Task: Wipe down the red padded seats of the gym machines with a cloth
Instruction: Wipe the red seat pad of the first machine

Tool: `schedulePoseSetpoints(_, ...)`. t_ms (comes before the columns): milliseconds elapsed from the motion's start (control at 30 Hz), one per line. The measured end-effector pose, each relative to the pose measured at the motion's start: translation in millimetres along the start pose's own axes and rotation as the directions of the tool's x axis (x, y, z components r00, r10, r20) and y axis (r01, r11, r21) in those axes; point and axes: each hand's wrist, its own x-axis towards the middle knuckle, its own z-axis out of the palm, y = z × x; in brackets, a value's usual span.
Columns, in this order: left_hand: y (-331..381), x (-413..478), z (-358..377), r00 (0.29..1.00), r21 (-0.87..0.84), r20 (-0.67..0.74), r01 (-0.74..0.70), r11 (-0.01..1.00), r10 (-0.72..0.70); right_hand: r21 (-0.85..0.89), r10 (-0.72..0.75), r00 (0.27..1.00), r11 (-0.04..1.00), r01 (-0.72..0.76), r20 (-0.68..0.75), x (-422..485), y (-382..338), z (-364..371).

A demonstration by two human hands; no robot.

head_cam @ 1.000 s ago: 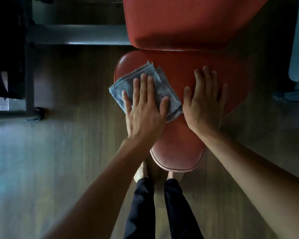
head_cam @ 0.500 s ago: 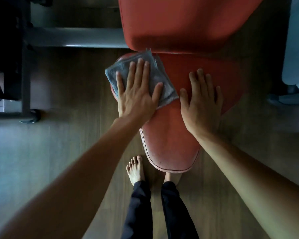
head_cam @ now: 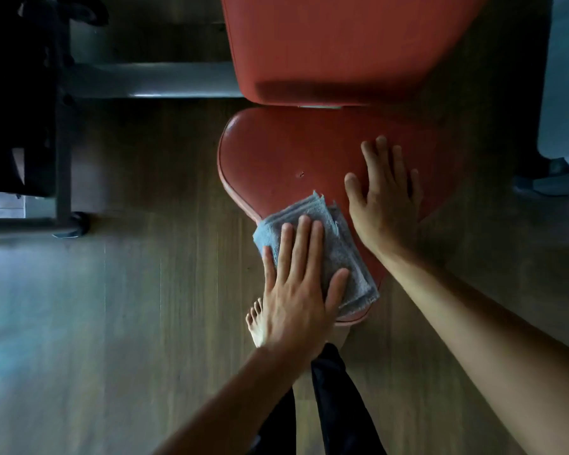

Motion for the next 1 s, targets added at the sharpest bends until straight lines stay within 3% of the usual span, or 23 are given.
schedulePoseSetpoints(133, -19, 54, -12, 0.999, 0.090, -0.002, -0.048, 0.995, 0.049, -0.001, 0.014, 0.999, 1.000, -0.014, 0.035, 4, 1, 0)
schedulePoseSetpoints(333, -32, 133, -31, 0.991, 0.237, -0.123, -0.022, 0.971, 0.052, -0.049, 0.000, 1.000, 0.999, 0.000, -0.001, 2, 2, 2)
schedulePoseSetpoints(633, -46, 176, -53, 0.990, 0.253, -0.139, 0.015, 0.967, 0.021, -0.078, 0.033, 0.999, 0.996, -0.033, -0.002, 3, -6, 5)
schedulePoseSetpoints(800, -40, 154, -44, 0.989, 0.240, -0.143, -0.007, 0.971, 0.043, -0.080, 0.050, 0.998, 0.995, -0.052, -0.028, 2, -9, 6)
schedulePoseSetpoints(1000, -46, 95, -32, 0.981, 0.248, -0.041, -0.173, 0.953, 0.188, -0.025, 0.070, 0.997, 0.997, -0.070, 0.011, 4, -11, 1)
